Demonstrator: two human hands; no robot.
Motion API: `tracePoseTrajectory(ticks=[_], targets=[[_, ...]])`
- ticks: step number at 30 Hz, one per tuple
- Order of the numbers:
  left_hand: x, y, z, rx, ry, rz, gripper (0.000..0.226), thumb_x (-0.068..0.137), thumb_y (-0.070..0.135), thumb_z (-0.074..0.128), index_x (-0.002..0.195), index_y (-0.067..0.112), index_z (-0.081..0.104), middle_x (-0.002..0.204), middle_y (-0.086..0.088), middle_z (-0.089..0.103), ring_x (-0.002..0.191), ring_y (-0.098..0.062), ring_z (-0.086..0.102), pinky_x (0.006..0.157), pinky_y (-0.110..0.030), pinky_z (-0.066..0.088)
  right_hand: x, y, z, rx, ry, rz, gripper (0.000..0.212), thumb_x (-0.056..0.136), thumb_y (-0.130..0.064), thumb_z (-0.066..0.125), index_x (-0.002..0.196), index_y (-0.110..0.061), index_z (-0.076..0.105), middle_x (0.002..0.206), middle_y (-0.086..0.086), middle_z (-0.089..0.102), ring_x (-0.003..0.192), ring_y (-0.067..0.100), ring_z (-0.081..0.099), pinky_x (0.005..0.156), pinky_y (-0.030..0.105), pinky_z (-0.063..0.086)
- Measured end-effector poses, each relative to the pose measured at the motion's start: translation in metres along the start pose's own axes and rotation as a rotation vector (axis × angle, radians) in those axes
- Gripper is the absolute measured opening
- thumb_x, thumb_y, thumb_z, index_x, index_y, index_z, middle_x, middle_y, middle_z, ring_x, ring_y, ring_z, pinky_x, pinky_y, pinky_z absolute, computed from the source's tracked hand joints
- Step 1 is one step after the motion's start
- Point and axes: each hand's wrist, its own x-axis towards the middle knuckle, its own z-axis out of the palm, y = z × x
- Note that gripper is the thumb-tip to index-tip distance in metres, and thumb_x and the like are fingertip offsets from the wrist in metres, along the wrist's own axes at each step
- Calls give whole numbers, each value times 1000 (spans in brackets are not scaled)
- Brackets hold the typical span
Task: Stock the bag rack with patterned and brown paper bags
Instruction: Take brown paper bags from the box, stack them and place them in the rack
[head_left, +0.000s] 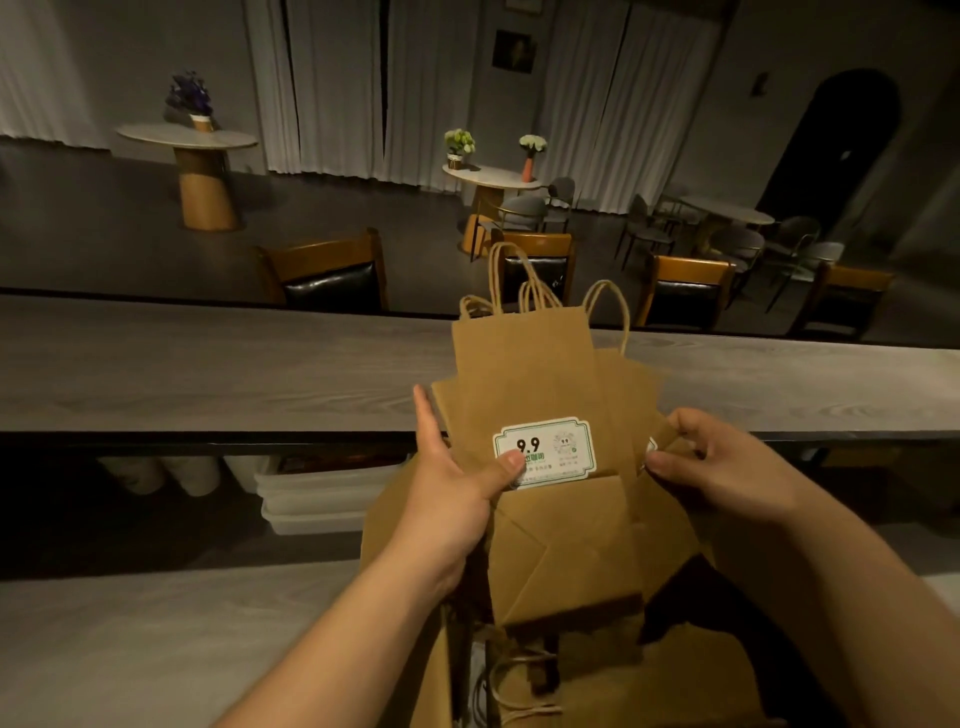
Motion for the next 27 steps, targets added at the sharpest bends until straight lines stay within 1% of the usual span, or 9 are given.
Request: tracePoseTrajectory(ticks=[3, 6, 8, 11, 15, 19, 21, 24, 27], targets=[[0, -3, 7, 28, -5, -65, 79, 83, 2, 81, 149, 24, 43, 119, -3, 76, 104, -23, 75, 93, -42, 59, -2, 6, 11, 180, 15, 47, 12, 97, -29, 69, 108, -26, 66, 104, -2, 76, 101, 22, 71, 95, 50, 54], [-1, -7, 16, 66, -55, -161, 38, 86, 2, 78, 119, 18, 66, 101, -2, 81, 94, -20, 78, 86, -34, 60, 1, 13, 27, 292, 22, 84, 9, 97, -25, 69, 106, -22, 69, 100, 0, 79, 96, 25, 75, 95, 56, 56], [-2, -7, 17, 81, -49, -192, 35, 86, 1, 78, 116, 16, 68, 100, -2, 81, 93, -21, 78, 90, -38, 60, 4, 18, 30, 251, 37, 86, 11, 97, -27, 70, 107, -24, 69, 102, -2, 77, 98, 22, 73, 94, 49, 56], [-1, -8, 20, 125, -39, -184, 41, 83, 1, 81, 117, 20, 66, 98, 2, 81, 90, -17, 78, 89, -38, 61, 9, 22, 29, 145, 123, 64, 11, 96, -32, 72, 104, -27, 66, 105, -6, 70, 98, 14, 66, 77, 33, 49], [-4, -13, 29, 278, -111, -180, 41, 81, 5, 85, 115, 21, 68, 104, 2, 80, 96, -16, 77, 95, -39, 59, 7, 20, 24, 83, 138, -17, 8, 97, -29, 70, 100, -30, 63, 97, -9, 70, 92, 10, 66, 72, 29, 49], [-6, -9, 25, 33, -32, -284, 35, 83, -2, 79, 113, 13, 69, 98, -11, 80, 89, -29, 78, 78, -39, 62, 3, 25, -4, -102, -52, -5, 28, 94, -47, 69, 118, -38, 58, 111, -15, 63, 99, 5, 62, 70, 24, 49], [-7, -8, 25, -101, -6, -353, 35, 82, -1, 79, 114, 10, 69, 95, -15, 80, 80, -30, 78, 65, -36, 61, 2, 28, -8, -36, -45, -12, 32, 94, -46, 69, 123, -39, 56, 113, -16, 62, 99, 6, 61, 70, 26, 50], [-11, -10, 31, -139, -9, -378, 35, 81, -1, 79, 114, 5, 70, 97, -18, 79, 78, -29, 78, 60, -32, 59, 6, 26, 4, 154, 76, -19, 39, 91, -38, 76, 126, -37, 59, 117, -14, 62, 103, 10, 61, 80, 34, 54], [-10, -15, 35, -85, 74, -285, 40, 82, -1, 80, 120, 3, 68, 101, -17, 79, 91, -33, 78, 73, -37, 61, 9, 29, 19, 31, 351, -29, 49, 83, -45, 81, 125, -42, 56, 133, -10, 48, 128, 18, 48, 104, 44, 49]])
